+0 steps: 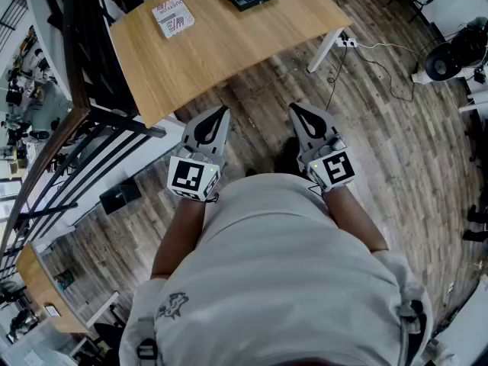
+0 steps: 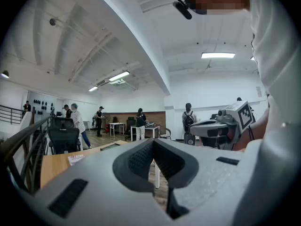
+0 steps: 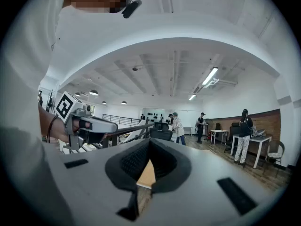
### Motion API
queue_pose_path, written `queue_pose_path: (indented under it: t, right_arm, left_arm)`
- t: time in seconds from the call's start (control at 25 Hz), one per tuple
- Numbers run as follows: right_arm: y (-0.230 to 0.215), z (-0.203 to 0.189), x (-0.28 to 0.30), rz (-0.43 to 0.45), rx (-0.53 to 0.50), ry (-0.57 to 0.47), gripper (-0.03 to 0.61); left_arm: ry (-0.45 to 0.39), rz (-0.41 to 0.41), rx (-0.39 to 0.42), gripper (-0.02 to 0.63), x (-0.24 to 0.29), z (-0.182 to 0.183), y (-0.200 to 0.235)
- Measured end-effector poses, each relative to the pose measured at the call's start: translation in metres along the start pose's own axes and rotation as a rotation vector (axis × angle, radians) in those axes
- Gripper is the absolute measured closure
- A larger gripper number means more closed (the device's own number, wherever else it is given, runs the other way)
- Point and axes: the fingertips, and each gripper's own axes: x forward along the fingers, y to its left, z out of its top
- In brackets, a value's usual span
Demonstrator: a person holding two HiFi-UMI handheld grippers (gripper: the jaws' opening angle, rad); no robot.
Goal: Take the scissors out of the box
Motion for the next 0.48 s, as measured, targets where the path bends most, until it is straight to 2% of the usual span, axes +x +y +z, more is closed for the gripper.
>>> queue_pose_path:
  t: [0.48]
  right_arm:
    - [-0.037, -0.009, -0.008, -0.047, 0.006, 0.011, 0.574]
  left_arm:
    - [0.021, 0.010, -0.014, 0.609, 0.025, -0.004, -0.005]
